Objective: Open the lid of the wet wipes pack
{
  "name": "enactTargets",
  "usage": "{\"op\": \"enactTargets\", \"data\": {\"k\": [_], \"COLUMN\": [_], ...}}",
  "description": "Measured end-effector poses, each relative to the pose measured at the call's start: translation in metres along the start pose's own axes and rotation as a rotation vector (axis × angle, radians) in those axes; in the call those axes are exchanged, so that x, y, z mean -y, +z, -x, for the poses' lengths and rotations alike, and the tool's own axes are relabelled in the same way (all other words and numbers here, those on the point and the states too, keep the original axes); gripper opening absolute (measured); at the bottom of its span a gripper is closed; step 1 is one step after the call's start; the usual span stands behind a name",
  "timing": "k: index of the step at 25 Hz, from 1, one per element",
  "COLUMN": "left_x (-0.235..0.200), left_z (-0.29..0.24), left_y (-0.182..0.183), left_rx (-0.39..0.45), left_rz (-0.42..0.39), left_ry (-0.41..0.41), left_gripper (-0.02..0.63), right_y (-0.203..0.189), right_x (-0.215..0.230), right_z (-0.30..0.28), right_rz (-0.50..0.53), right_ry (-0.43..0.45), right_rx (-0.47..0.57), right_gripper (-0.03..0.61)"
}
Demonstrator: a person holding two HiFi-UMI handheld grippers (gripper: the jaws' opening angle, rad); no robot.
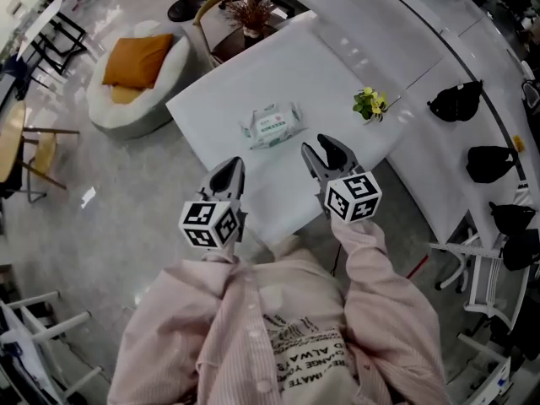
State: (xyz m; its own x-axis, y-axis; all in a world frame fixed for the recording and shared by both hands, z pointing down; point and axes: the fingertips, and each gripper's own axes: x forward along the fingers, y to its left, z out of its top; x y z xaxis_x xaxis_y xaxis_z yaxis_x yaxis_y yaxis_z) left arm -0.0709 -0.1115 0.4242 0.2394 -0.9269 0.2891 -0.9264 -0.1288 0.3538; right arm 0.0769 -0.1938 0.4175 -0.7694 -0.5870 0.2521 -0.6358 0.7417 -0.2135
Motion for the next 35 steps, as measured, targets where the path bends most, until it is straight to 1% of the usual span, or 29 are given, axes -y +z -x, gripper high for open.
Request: {"op": "enactTargets", "data": {"k": [3, 7, 12, 18, 21, 26, 30, 35], "left_x": [-0.001, -0.011, -0.029, -0.052, -0.056, -0.077, -0.081, -0.085], "left_z": [-0.013, -0.024, -0.036, -0.064, -0.072, -0.092, -0.098, -0.108], "left_y": [0.001, -0.001, -0.007, -0.021, -0.038, -0.062, -0.078, -0.096], "left_rx": [0.01, 0.008, -0.022, -0.061, -0.101, -0.116, -0.146, -0.159], "left_rz": [0.013, 0.026, 0.059, 0.094, 0.103, 0.147, 0.172, 0.186], "left_ry": [0.029, 0.072, 0.119, 0.131, 0.126, 0.142, 0.149, 0.147], "left_gripper": [0.0, 0.0, 0.0, 0.0, 0.0, 0.0, 0.0, 0.0], "right_y": [-0.006, -0.013, -0.023, -0.032, -0.043, -0.057, -0.082, -0.106], "right_x": [0.014, 0.02, 0.032, 0.043, 0.044, 0.035, 0.025, 0.026], "right_z": [-0.014, -0.036, -0.065, -0.107, -0.117, -0.143, -0.153, -0.163], "right_rz": [0.014, 0.042, 0.139, 0.231, 0.319, 0.433, 0.51, 0.592], "right_ry": [0.034, 0.084, 0.101, 0.138, 0.153, 0.247, 0.341, 0.395], "right_rx": [-0.033, -0.068, -0.114, -0.146, -0.17, -0.184, -0.236, -0.273], "right_gripper": [0.145, 0.145, 0.146, 0.145, 0.146, 0.146, 0.146, 0.146]}}
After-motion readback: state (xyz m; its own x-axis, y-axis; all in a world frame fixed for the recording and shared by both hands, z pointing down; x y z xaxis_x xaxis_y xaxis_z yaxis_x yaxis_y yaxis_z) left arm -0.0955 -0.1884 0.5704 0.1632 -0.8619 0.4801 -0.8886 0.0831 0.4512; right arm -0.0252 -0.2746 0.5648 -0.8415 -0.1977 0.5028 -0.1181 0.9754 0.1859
